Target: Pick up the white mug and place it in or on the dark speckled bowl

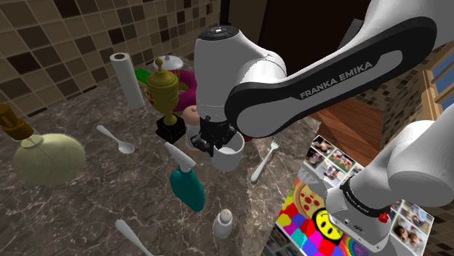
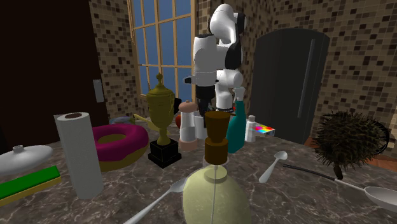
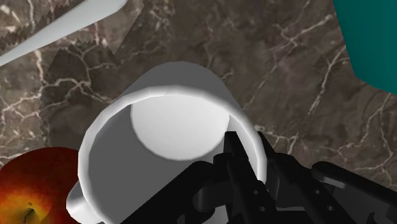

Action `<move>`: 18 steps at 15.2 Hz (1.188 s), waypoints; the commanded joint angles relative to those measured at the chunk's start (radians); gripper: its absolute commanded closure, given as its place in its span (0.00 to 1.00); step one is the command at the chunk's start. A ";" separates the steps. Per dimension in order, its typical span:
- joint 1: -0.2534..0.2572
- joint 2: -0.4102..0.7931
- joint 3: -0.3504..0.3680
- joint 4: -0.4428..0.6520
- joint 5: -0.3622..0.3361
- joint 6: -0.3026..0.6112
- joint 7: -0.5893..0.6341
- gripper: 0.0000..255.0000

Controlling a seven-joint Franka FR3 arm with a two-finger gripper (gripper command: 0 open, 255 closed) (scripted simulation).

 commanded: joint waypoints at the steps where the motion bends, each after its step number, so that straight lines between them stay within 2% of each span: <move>1: 0.000 -0.016 -0.001 0.011 0.010 -0.024 -0.006 1.00; 18: -0.001 -0.130 -0.023 0.144 0.069 -0.258 -0.050 1.00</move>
